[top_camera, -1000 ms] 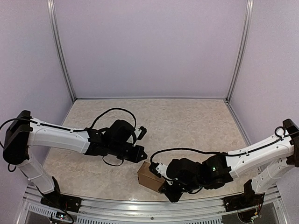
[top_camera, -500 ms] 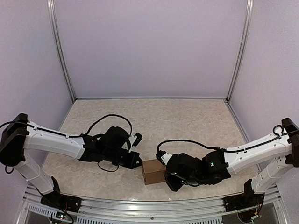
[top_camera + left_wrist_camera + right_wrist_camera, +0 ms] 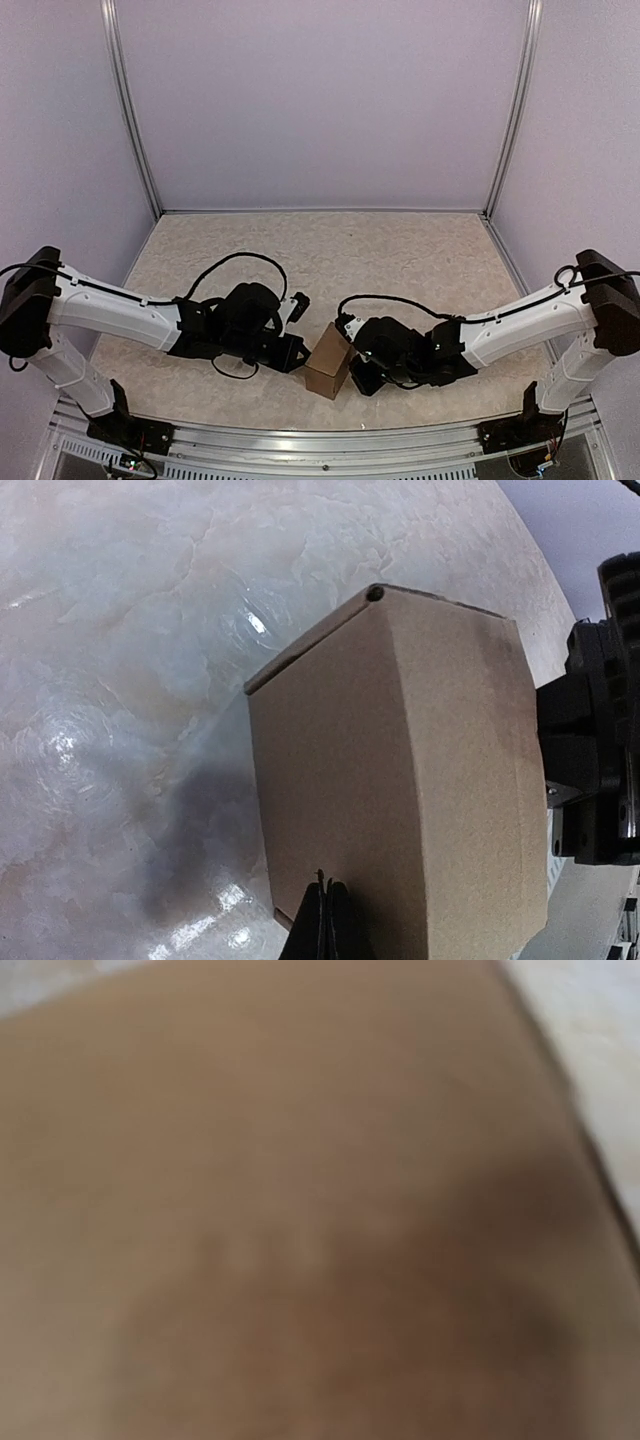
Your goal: Fold the paper box
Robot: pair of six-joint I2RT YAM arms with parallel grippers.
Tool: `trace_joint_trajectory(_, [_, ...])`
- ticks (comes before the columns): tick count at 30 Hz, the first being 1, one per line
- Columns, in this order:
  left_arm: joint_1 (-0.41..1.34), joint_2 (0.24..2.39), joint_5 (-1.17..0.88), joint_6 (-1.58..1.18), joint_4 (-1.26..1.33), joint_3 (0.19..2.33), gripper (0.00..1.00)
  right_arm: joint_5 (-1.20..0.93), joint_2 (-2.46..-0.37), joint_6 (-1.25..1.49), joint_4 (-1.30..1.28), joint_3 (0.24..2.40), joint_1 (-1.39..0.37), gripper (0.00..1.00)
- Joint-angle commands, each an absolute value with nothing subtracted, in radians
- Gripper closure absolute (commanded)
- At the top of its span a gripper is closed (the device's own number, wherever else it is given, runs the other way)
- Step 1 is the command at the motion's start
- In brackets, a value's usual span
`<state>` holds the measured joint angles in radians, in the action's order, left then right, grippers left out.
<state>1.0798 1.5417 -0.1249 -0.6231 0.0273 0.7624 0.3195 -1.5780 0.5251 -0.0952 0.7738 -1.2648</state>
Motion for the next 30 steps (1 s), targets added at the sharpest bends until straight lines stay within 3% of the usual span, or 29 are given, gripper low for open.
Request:
trace_joint_trajectory(1, [1.105,1.532,-0.083,-0.664,0.062,0.739,1.0,0.244,-1.642,0.47,0.018,0.793,-1.236,1.0])
trace_joint_trajectory(9, [1.109,1.512,-0.01,-0.695,0.035,0.717,1.0,0.151,-1.707,0.412,0.048,0.842,-1.176,1.0])
trace_joint_trajectory(17, [1.089,1.45,0.051,-0.679,-0.053,0.724,1.0,0.174,-1.605,0.428,0.006,0.781,-1.143,1.0])
trace_joint_trajectory(24, [1.056,1.456,0.014,-0.601,-0.08,0.787,1.0,0.124,-1.508,0.577,0.075,0.657,-1.14,1.0])
trace_joint_trajectory(30, [1.053,1.497,-0.058,-0.59,-0.079,0.83,1.0,0.066,-1.582,0.685,0.219,0.619,-1.14,1.0])
